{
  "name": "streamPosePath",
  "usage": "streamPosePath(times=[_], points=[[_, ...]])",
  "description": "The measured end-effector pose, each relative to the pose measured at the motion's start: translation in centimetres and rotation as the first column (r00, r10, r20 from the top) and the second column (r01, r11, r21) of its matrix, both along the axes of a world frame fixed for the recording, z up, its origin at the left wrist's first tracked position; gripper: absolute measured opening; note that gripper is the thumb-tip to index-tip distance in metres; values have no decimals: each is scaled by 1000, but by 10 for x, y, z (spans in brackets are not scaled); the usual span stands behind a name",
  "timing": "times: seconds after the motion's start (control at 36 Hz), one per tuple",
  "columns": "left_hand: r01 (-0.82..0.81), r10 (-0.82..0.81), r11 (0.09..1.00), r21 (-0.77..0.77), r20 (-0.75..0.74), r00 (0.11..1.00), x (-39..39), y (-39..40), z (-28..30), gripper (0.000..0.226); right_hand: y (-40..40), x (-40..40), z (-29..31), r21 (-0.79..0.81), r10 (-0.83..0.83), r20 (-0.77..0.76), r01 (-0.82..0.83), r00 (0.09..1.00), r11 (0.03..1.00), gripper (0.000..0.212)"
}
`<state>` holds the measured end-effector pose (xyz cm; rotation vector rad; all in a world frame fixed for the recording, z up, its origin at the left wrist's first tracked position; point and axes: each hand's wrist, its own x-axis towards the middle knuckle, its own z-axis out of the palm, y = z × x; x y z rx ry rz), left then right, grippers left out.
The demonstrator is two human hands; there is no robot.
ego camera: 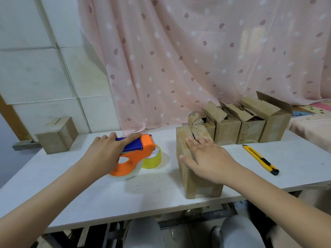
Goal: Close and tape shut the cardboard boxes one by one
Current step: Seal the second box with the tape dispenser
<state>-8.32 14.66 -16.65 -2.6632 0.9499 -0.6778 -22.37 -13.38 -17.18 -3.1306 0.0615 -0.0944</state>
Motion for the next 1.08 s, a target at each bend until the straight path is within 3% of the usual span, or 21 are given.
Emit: streamPosePath(times=[0.08,0.19,0.31,0.72,1.08], points=[[22,-9,990,139,-91,996,-8,-5,-2,99,-1,1,-1,1,3,5,-3,1000,1000,80],[37,-25,994,99,-116,993,-1,-6,2,114,0,0,1,3,3,12,-3,1000,1000,80],[48,-47,991,127,-12,999,10,-3,2,121,1,-2,2,5,0,14,0,1000,1000,80],[49,-31,874,484,-46,998,-9,-62,57,78,3,-4,5,1,-17,7,17,1000,1000,81],[-18,199,809,587,-246,949,-14,-99,80,74,6,-6,7,-13,-18,13,18,1000,1000,81]])
